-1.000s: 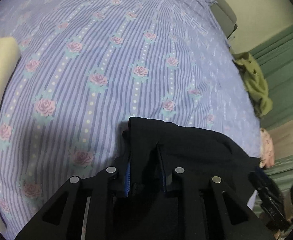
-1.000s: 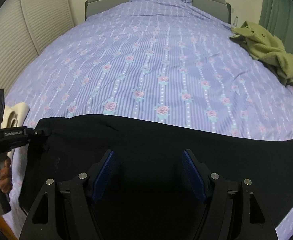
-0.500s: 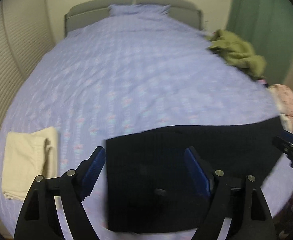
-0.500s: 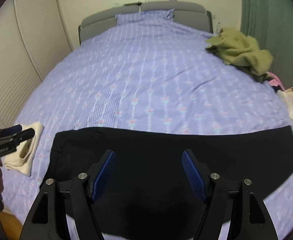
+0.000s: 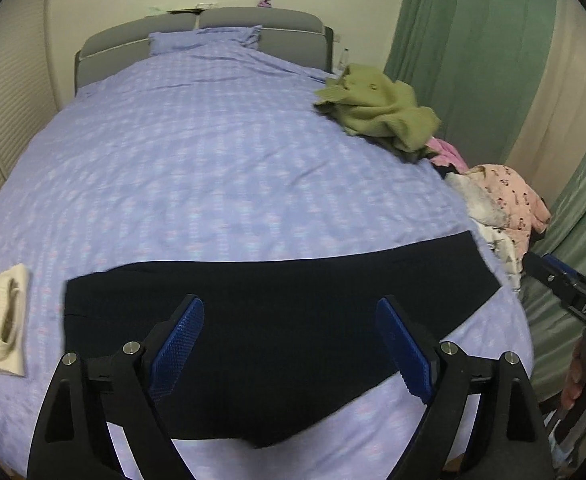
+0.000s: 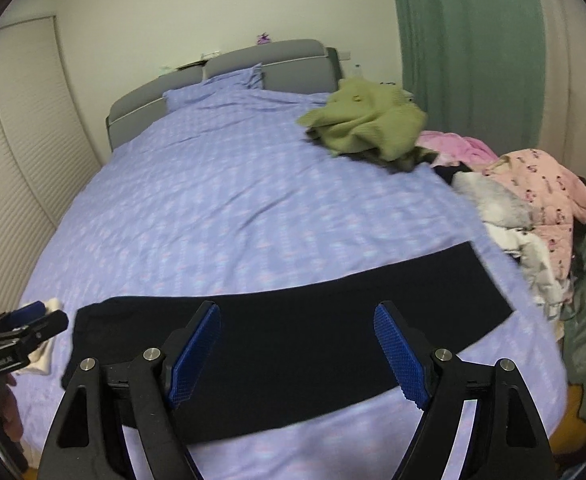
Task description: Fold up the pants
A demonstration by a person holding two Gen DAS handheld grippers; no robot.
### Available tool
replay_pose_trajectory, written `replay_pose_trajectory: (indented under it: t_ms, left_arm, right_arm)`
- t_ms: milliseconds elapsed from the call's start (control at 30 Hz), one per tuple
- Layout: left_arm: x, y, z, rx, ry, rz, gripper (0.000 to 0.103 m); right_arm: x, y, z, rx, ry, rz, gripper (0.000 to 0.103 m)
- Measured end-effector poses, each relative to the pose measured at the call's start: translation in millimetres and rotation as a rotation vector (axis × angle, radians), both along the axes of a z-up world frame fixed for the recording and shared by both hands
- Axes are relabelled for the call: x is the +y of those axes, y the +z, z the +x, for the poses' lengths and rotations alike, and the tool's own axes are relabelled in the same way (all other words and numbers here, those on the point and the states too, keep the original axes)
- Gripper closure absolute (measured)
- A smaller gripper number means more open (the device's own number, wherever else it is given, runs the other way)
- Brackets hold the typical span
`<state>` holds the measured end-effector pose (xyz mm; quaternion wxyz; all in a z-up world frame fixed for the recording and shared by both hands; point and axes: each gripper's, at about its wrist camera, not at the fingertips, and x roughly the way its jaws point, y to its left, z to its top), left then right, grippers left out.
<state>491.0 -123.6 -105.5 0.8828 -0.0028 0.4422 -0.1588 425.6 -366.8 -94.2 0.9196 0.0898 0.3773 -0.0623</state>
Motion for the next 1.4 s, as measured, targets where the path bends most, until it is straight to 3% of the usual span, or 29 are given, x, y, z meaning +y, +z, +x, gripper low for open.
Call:
replay_pose_trajectory:
  t_ms: [167, 300, 433, 667, 800, 1033, 1267, 1400]
  left_arm:
    - [-99.7, -11.1, 0.5, 0.013, -0.028, -0.009, 0.012]
    - [-186.5, -29.4, 8.8, 0.0, -0.04, 0.044, 0.012]
    - [-261.8, -63.1, 24.7, 0.031, -0.066, 0.096, 0.012]
    - [-363.8, -135.8, 51.0, 0.09, -0.145, 0.188, 0.012]
    - [-393.9, -161.8, 60.3, 0.111, -0.161, 0.221, 0.012]
    - [-419.3, -187.7, 68.0, 0.16, -0.172, 0.24, 0.012]
    - [-427.7, -187.1, 64.2, 0.157, -0.208, 0.235, 0.012]
    - [-432.2, -187.8, 61.7, 0.15, -0.23, 0.238, 0.012]
  right_arm:
    - [-98.9, -17.5, 4.2, 0.015, 0.03, 0.007, 0.022]
    - [-178.8, -43.6, 18.0, 0.045, 0.031, 0.061, 0.022]
    - [-261.7, -86.5, 40.8, 0.089, 0.005, 0.128, 0.022]
    - [-346.3, -171.4, 81.7, 0.176, -0.003, 0.24, 0.027]
    - [-373.0, -215.9, 98.0, 0.227, 0.016, 0.323, 0.041]
    - [-395.8, -259.1, 106.2, 0.262, 0.023, 0.364, 0.042]
    - [-418.6, -290.0, 101.0, 0.237, 0.081, 0.68, 0.042]
    - [-427.2, -303.1, 97.1, 0.225, 0.12, 0.78, 0.044]
